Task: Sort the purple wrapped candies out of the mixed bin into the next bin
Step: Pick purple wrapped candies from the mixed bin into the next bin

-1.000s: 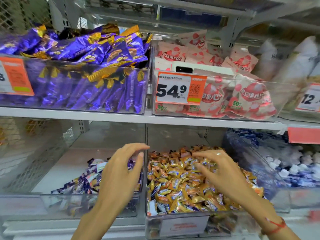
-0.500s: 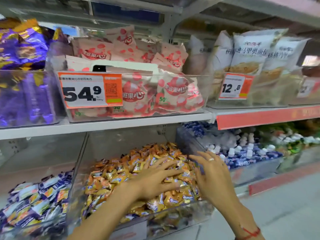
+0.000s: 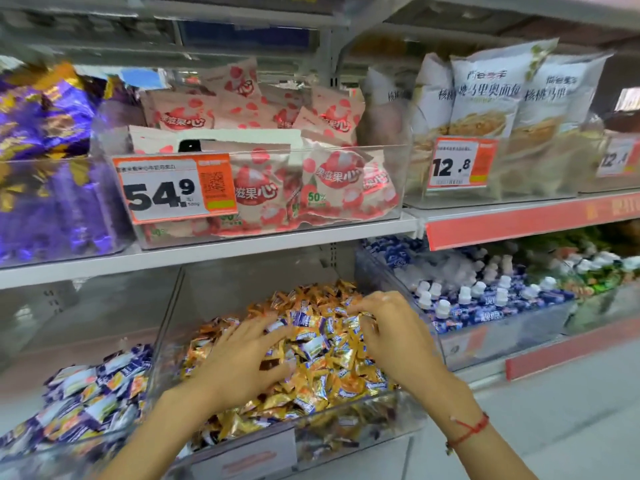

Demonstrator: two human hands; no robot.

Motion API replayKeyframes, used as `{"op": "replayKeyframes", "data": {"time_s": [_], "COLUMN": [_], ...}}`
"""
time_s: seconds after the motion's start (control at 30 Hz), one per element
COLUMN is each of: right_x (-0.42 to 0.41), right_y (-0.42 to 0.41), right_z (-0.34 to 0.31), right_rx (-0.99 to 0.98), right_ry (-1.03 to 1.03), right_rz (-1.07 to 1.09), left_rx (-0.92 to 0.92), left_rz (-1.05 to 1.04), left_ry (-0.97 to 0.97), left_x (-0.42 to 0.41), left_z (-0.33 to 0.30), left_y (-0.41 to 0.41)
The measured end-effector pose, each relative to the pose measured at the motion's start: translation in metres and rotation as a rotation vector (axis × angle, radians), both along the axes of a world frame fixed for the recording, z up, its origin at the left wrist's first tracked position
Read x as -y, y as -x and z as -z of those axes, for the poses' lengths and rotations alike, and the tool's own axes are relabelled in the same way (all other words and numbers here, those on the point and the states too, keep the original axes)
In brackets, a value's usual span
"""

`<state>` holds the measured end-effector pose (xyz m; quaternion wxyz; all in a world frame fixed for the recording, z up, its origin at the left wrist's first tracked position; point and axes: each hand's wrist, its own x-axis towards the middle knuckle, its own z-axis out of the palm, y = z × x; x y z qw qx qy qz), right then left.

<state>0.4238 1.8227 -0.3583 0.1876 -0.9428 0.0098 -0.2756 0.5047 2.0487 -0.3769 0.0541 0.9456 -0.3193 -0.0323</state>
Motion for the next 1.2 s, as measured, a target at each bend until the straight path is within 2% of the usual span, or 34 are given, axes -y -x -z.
{"op": "replayKeyframes", "data": {"time_s": [0.1, 0.2, 0.3, 0.37, 0.4, 0.47, 0.57, 0.63, 0.67, 0.73, 0.77, 0.83, 0.9, 1.0, 1.1, 1.2], "right_x": [-0.020, -0.034, -0.034, -0.029, -0.024, -0.017, -0.029, -0.047, -0.056, -0.064, -0.062, -0.049, -0.035, -0.035, -0.043, -0.038], "right_y": [-0.030, -0.058, -0.067, -0.062, -0.058, -0.048, -0.030, -0.021, -0.017, -0.017, -0.021, -0.028, -0.030, -0.034, -0.038, -0.040], "right_z": [-0.003, 0.009, 0.021, 0.024, 0.024, 0.016, -0.008, -0.019, -0.022, -0.021, -0.020, -0.015, -0.009, 0.003, 0.009, 0.016], "right_rx": [-0.147, -0.274, -0.267, -0.224, -0.207, -0.160, -0.164, -0.219, -0.232, -0.209, -0.181, -0.168, -0.306, -0.483, -0.397, -0.350], "right_ry": [0.035, 0.144, 0.221, 0.167, 0.102, -0.177, -0.602, -0.699, -0.702, -0.652, -0.586, -0.322, -0.077, 0.022, 0.111, 0.015], "right_rz": [-0.098, -0.139, -0.089, -0.081, -0.076, -0.089, -0.317, -0.517, -0.574, -0.548, -0.458, -0.191, -0.060, -0.106, -0.023, -0.013], "left_rx": [-0.038, -0.005, 0.112, 0.128, 0.134, 0.115, -0.081, -0.154, -0.115, 0.038, 0.095, 0.093, -0.047, -0.288, -0.479, -0.492], "left_rz": [0.029, -0.079, -0.158, -0.190, -0.201, -0.209, -0.220, -0.225, -0.240, -0.308, -0.342, -0.367, -0.318, -0.313, -0.358, -0.356], "left_ry": [0.113, 0.146, 0.113, 0.181, 0.230, 0.385, 0.716, 0.877, 0.926, 1.011, 1.052, 1.144, 1.201, 1.259, 1.359, 1.357], "left_x": [-0.001, -0.005, -0.010, -0.013, -0.013, -0.012, -0.002, 0.008, 0.012, 0.014, 0.011, 0.004, -0.003, -0.009, -0.010, -0.012], "left_z": [-0.001, 0.001, 0.006, 0.009, 0.007, 0.003, -0.011, -0.018, -0.020, -0.023, -0.024, -0.025, -0.022, -0.010, -0.002, 0.000], "left_y": [0.015, 0.021, 0.026, 0.028, 0.030, 0.033, 0.040, 0.042, 0.042, 0.043, 0.044, 0.044, 0.042, 0.043, 0.047, 0.050]}}
